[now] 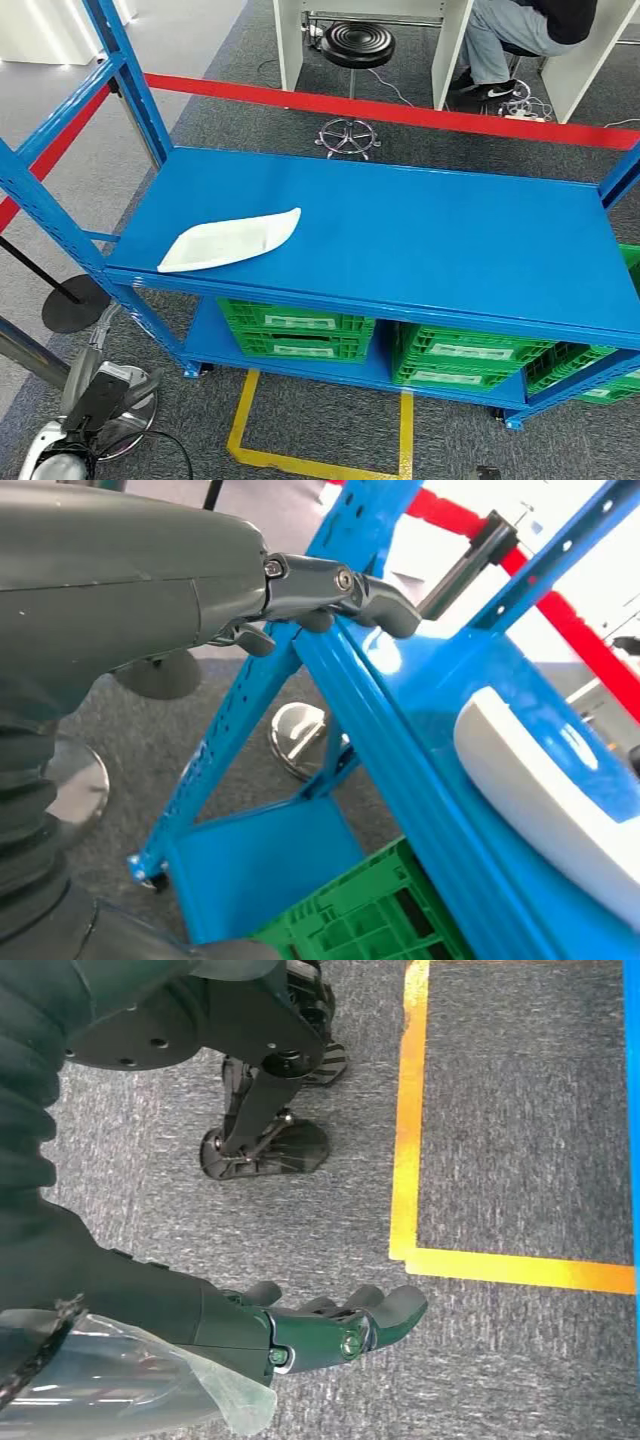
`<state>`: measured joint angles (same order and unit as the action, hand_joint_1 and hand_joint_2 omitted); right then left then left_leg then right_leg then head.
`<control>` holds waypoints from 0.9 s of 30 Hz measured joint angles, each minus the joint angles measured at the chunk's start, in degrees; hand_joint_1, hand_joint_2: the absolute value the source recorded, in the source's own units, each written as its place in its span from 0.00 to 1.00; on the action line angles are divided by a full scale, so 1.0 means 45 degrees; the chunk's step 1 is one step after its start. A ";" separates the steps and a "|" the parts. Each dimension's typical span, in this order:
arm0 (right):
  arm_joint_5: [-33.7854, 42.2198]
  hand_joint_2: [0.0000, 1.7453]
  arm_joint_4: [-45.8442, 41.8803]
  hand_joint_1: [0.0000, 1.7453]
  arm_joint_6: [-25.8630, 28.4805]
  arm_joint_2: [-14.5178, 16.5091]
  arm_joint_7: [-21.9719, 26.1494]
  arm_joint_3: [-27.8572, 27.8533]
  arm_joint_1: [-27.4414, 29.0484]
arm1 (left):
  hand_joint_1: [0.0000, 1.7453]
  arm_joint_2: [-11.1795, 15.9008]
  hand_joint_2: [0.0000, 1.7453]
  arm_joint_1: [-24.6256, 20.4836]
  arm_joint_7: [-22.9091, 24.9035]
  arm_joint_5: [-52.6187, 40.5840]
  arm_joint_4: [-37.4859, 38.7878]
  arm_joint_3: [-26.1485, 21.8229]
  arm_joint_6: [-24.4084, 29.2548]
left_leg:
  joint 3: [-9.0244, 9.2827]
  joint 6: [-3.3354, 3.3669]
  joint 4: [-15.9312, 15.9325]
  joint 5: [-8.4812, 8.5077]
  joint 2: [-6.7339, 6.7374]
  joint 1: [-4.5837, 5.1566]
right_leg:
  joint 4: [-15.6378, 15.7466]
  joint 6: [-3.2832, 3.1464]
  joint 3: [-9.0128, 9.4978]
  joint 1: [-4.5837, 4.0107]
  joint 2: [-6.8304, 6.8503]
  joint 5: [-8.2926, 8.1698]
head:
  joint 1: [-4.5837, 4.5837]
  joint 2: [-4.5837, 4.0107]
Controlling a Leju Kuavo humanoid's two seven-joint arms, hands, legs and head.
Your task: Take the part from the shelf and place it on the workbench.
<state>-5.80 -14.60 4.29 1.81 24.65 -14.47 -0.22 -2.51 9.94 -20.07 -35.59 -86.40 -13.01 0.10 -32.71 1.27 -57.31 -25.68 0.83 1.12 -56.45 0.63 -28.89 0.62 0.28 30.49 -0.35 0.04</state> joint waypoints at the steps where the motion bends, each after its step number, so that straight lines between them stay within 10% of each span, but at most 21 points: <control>1: -0.0035 1.00 0.0000 0.00 -0.0007 0.0000 -0.0016 0.0000 -0.0010 | 0.00 0.0076 1.00 -0.0075 0.0126 -0.0102 -0.0033 0.0122 0.0011 | -0.0001 0.0001 0.0000 0.0001 -0.0001 0.0000 | 0.0000 0.0000 0.0001 0.0001 0.0003 0.0000 | -0.0002 0.0000; 27: -0.1918 1.00 0.0000 0.00 -0.0442 0.0273 -0.1275 -0.0233 -0.0835 | 0.00 0.2400 1.00 -0.5506 0.6752 -0.5818 0.1055 0.4926 -0.0646 | -0.0045 0.0035 -0.0011 0.0047 0.0001 0.0001 | -0.0011 0.0042 0.0052 0.0001 -0.0007 -0.0049 | -0.0001 0.0000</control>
<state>-14.44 -14.60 2.31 3.04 18.92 -15.52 -3.98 8.29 -14.84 10.31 -61.77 -81.65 9.16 -2.81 -32.92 1.43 -57.36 -25.46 0.84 1.13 -56.50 0.82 -28.66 0.63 0.25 30.28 -0.36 0.04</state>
